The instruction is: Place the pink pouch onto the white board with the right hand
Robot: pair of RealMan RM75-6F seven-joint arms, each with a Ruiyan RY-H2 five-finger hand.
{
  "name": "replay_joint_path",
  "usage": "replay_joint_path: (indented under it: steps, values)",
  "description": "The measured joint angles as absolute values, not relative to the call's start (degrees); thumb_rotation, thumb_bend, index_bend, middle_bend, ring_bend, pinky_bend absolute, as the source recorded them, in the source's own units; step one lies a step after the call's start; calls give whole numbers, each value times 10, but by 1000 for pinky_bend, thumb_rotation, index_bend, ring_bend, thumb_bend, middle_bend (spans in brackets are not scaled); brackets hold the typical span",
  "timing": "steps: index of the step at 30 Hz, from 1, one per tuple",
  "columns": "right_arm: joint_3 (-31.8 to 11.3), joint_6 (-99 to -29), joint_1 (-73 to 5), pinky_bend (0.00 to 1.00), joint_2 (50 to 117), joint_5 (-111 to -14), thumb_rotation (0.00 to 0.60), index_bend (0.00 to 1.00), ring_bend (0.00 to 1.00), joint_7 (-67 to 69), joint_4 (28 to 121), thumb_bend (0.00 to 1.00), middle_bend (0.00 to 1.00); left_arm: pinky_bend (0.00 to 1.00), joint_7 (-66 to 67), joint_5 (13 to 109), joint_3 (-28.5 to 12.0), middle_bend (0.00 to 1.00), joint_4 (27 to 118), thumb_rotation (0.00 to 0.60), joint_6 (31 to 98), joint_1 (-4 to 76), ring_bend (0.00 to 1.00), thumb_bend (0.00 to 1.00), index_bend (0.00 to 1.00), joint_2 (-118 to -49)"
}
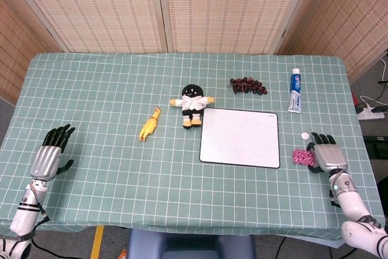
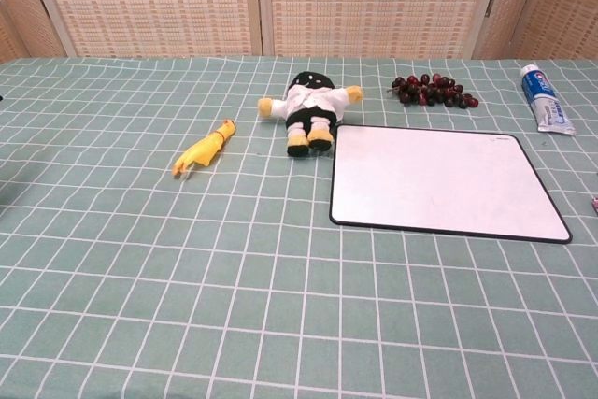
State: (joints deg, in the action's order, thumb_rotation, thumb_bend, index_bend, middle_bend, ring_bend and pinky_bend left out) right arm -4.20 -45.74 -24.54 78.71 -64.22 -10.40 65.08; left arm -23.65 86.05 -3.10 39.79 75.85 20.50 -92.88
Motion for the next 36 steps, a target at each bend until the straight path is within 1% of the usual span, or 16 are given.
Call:
replay_joint_path:
  steps: [4, 9, 15, 21, 26, 30, 36]
  values:
    - [-47, -466, -252, 0, 774, -647, 561, 405, 0, -115, 677, 292, 0, 0, -238, 859, -32, 0, 398, 600, 759, 205, 0, 221, 0, -928]
    - [-67, -471, -280, 0, 755, -642, 561, 410, 0, -153, 729, 292, 0, 0, -239, 857, -34, 0, 397, 600, 757, 205, 0, 221, 0, -927]
    - [-89, -445, -339, 0, 751, -589, 564, 413, 0, -231, 770, 292, 0, 0, -241, 854, -37, 0, 393, 600, 756, 205, 0, 220, 0, -926]
    - [-99, -428, -397, 0, 784, -507, 564, 417, 0, -300, 778, 292, 0, 0, -247, 854, -37, 0, 391, 600, 758, 204, 0, 220, 0, -925]
    - [-98, -417, -441, 0, 831, -450, 571, 420, 0, -333, 751, 293, 0, 0, -242, 856, -35, 0, 391, 600, 761, 204, 0, 218, 0, -924]
    - [-91, -414, -462, 0, 854, -427, 573, 420, 0, -346, 732, 292, 0, 0, -242, 856, -35, 0, 392, 600, 762, 203, 0, 219, 0, -923]
    - [-88, -419, -473, 0, 861, -412, 572, 422, 0, -342, 728, 293, 0, 0, -244, 857, -35, 0, 395, 600, 763, 203, 0, 219, 0, -921]
